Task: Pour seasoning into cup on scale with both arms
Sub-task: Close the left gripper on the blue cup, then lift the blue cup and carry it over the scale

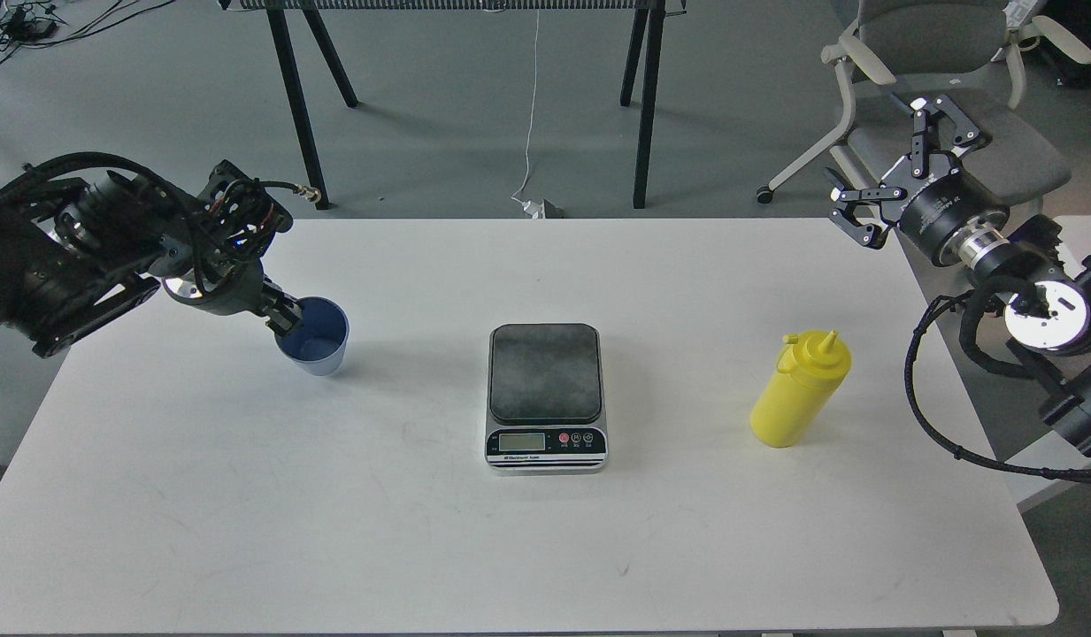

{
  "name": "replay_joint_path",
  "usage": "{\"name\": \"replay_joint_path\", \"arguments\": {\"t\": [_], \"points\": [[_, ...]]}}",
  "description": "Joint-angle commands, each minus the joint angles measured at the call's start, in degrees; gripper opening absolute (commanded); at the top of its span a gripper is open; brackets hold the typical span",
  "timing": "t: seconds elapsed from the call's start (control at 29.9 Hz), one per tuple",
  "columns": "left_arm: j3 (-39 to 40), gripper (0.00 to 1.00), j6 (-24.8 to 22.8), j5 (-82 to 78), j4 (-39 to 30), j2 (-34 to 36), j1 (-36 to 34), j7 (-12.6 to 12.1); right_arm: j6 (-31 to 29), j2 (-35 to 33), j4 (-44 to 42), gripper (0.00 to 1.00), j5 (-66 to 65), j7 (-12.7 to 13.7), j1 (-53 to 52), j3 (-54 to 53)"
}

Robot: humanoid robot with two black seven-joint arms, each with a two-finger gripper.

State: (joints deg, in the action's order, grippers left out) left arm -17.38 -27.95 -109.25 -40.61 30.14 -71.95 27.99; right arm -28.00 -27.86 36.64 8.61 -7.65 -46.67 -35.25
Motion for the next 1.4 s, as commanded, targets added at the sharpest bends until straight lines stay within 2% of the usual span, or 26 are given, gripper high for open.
{"name": "replay_joint_path", "arguments": {"t": [0.0,0.23,0.33,0.8,0.94,1.07,1.37], "points": [[0.1,0.06,0.0,0.0,0.0,0.1,0.0,0.0,0.0,0.0,-0.1,0.99,0.0,0.0,0.0,0.0],[0.2,0.06,-0.1,0.0,-2.0,0.3,-1.4,0.0,0.0,0.1,-0.1,0.99,0.0,0.0,-0.1,0.0],[0.6,0.06,-0.1,0.3,-5.4,0.5,-2.8,0.0,0.0,0.3,-0.2,0.99,0.0,0.0,-0.5,0.0],[0.9,0.06,-0.1,4.1,-17.5,2.6,-12.6,0.0,0.0,3.6,-1.7,0.99,-0.2,0.1,-1.1,0.8],[1.0,0.06,-0.1,6.6,-18.7,1.9,-15.7,0.0,0.0,4.0,-2.3,0.99,-0.3,0.1,-2.1,1.0],[1.0,0.06,-0.1,8.6,-18.7,-1.3,-17.9,0.0,0.0,4.9,-3.3,0.99,-0.4,0.1,-2.4,1.1],[1.0,0.06,-0.1,9.8,-16.4,-9.7,-17.1,0.0,0.0,4.9,-3.4,0.99,-0.4,0.2,-2.6,1.1]]}}
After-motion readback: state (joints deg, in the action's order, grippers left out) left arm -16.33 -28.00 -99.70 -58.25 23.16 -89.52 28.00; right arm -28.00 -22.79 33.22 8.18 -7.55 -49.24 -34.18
